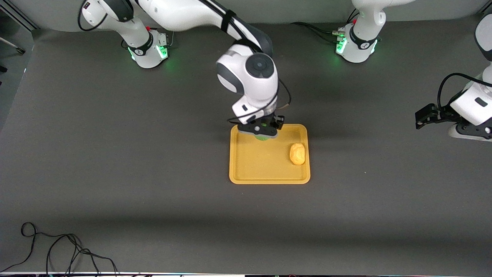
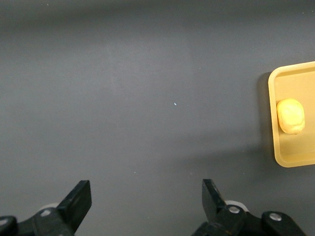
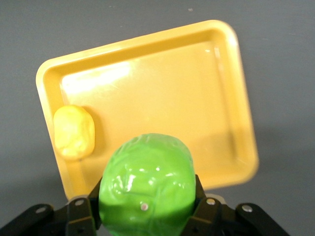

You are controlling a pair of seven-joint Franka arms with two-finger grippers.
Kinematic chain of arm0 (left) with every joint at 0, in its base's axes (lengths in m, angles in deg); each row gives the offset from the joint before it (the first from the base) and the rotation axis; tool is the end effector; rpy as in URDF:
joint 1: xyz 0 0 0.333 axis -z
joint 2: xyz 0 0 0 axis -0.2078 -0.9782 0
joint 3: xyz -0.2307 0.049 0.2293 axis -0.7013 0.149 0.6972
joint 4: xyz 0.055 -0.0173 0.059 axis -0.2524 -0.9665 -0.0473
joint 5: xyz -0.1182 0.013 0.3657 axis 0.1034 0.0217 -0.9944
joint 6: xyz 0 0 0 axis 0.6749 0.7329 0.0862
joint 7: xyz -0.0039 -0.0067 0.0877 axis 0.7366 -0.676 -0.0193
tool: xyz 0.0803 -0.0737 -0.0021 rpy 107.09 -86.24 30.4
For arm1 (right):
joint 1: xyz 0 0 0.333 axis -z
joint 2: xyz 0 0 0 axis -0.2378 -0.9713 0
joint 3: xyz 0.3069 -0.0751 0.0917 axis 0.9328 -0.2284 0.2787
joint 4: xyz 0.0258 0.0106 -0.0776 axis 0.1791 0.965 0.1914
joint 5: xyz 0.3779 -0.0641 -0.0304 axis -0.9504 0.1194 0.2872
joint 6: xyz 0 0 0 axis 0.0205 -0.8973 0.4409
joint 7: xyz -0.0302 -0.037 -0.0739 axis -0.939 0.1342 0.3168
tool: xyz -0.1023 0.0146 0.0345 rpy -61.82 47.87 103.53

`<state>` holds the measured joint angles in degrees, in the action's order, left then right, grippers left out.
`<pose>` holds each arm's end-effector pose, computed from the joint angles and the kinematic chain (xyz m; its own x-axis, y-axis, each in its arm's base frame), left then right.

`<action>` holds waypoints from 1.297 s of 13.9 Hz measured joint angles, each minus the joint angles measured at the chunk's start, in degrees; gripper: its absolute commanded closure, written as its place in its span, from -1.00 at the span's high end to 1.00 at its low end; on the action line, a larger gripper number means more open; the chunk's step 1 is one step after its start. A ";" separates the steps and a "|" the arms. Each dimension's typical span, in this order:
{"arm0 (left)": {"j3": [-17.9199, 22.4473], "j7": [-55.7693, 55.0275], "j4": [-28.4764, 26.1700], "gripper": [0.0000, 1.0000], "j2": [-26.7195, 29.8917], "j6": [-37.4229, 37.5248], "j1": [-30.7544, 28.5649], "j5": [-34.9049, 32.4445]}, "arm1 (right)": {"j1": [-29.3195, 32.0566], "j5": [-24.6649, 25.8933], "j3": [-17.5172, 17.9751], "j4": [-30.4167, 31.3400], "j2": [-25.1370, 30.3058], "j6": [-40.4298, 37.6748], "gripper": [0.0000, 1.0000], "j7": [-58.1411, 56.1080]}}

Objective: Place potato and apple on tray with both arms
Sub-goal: 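Lower the green apple onto the tray beside the potato and open the right gripper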

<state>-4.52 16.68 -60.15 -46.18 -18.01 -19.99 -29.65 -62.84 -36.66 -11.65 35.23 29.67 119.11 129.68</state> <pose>0.5618 -0.0004 0.5669 0.9874 -0.1534 0.0401 -0.1521 -0.9878 -0.0328 0.5020 0.5735 0.3395 0.9699 -0.2341 0.0671 -0.2312 -0.9717 -0.0483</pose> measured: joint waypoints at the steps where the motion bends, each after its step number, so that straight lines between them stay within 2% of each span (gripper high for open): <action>1: -0.05 0.00 1.71 0.99 -0.92 0.56 0.00 0.00 | -0.04 0.58 -0.03 -0.24 -2.42 2.60 -0.03 0.00; 4: -0.11 0.02 8.38 1.00 -5.19 5.11 -0.01 -0.30 | -0.10 3.31 -0.07 -0.77 -8.57 8.49 -0.03 1.33; 8: -0.12 0.01 10.09 0.99 -6.41 7.26 -0.01 -2.18 | -0.15 4.58 -0.07 -1.72 -11.80 10.35 0.02 1.88; 9: -0.12 0.02 10.20 0.99 -6.40 7.26 -0.02 -2.57 | -0.15 4.65 -0.07 -1.80 -11.90 10.44 0.68 1.89; 10: -0.12 0.02 10.21 0.99 -6.40 7.26 -0.02 -3.12 | -0.17 4.66 -0.07 -1.86 -11.99 10.77 1.00 1.91; 15: 1.20 -0.02 9.81 0.99 -6.73 7.16 0.72 -3.87 | -0.18 4.69 -0.14 -3.65 -11.95 11.03 1.00 2.02; 18: 8.85 -0.02 9.19 0.99 -6.70 6.27 7.11 -1.08 | 0.00 4.69 -0.56 -6.28 -7.73 4.31 1.00 2.03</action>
<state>4.33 16.66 -50.96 -52.88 -11.74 -12.88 -30.74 -62.84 -31.97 -12.20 28.95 21.94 123.42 131.71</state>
